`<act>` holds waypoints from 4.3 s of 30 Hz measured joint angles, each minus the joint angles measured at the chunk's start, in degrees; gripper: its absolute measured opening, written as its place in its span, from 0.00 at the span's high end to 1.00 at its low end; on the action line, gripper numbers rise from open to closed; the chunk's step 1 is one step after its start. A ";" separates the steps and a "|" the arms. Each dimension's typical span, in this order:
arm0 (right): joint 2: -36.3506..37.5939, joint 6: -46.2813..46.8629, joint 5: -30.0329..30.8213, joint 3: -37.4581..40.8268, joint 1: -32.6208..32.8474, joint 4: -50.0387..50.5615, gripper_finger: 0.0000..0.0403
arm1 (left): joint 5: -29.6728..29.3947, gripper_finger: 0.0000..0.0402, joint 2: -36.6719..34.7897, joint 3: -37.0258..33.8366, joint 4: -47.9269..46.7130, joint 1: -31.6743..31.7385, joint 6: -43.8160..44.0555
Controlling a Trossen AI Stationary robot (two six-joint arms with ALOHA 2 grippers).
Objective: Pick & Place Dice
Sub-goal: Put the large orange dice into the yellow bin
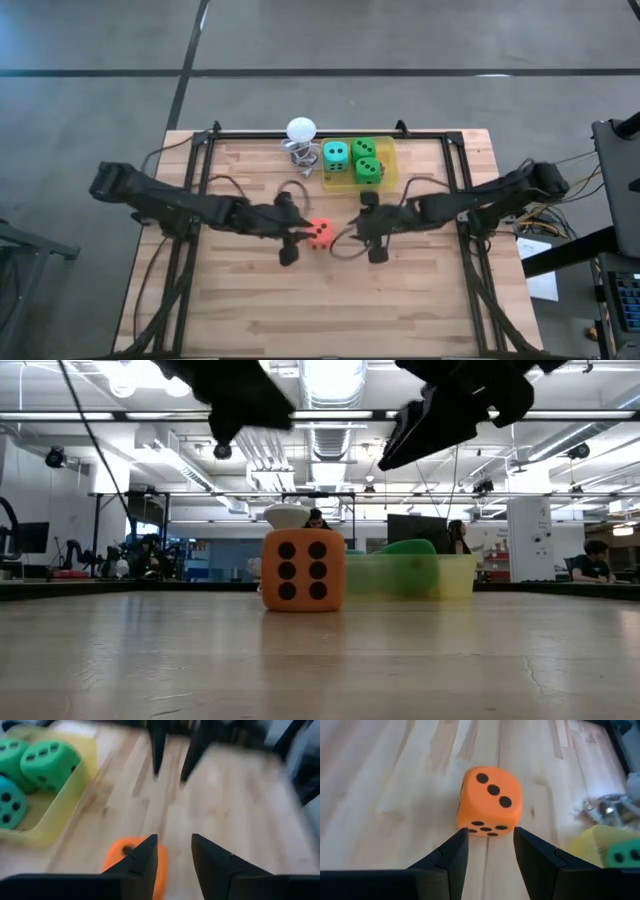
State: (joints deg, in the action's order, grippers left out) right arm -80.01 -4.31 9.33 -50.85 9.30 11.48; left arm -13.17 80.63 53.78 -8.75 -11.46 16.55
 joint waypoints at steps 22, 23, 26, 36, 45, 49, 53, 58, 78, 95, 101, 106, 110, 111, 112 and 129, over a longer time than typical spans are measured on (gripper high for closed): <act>-33.17 -7.32 11.59 -39.24 6.23 26.90 0.48 | -3.36 0.69 -24.41 -25.07 8.51 -2.83 19.62; -34.37 -6.10 12.84 -40.98 6.25 28.79 0.48 | -3.32 0.69 -25.06 -25.02 8.48 -2.82 18.75; -37.75 -3.85 14.84 -45.40 6.29 33.50 0.48 | -3.31 0.69 -27.50 -25.10 7.22 -2.86 16.47; -44.68 0.50 17.33 -51.38 6.60 36.66 0.47 | -3.34 0.69 -36.26 -25.11 -2.04 -2.85 14.76; -51.16 -3.66 24.56 -51.49 6.45 36.73 0.48 | -3.31 0.69 -40.47 -25.14 -5.92 -2.85 14.93; -53.48 -3.95 25.73 -51.65 6.42 36.63 0.52 | -3.30 0.69 -40.73 -25.14 -6.78 -2.86 14.95; -54.18 -3.81 27.28 -51.65 6.40 36.27 0.59 | -3.30 0.69 -40.79 -25.14 -7.84 -2.85 15.23; -54.20 -2.87 27.73 -51.62 5.99 35.65 0.76 | -3.30 0.69 -40.81 -25.14 -8.03 -2.85 15.41; -52.91 3.34 25.96 -58.26 5.61 44.39 0.92 | -3.27 0.69 -40.81 -25.14 -8.52 -2.85 16.66; -49.69 8.91 24.71 -61.98 5.71 52.92 0.95 | -3.27 0.69 -40.82 -25.13 -9.30 -2.85 16.42; -47.10 10.07 25.63 -62.01 5.70 55.52 0.96 | -3.27 0.69 -40.82 -25.11 -9.44 -2.86 16.40; -44.25 9.88 28.36 -62.00 5.61 57.00 0.96 | -3.27 0.69 -40.82 -25.11 -9.59 -2.85 16.38; -41.94 9.05 29.72 -61.13 4.31 58.82 0.96 | -3.27 0.69 -40.82 -25.09 -9.83 -2.86 16.42; -41.15 8.92 29.71 -60.54 3.81 58.84 0.97 | -3.27 0.69 -40.82 -25.09 -9.89 -2.85 16.40; -40.16 8.65 29.72 -59.90 3.23 58.75 0.97 | -3.27 0.69 -40.82 -25.09 -9.97 -2.85 16.40; -23.60 -8.12 21.95 -39.78 -11.91 39.31 0.98 | -3.28 0.69 -40.79 -25.09 -10.12 -2.87 16.70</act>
State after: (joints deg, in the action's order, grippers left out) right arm -103.61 -12.42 31.28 -90.63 -2.60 50.79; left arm -16.45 39.83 28.69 -18.87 -14.33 33.25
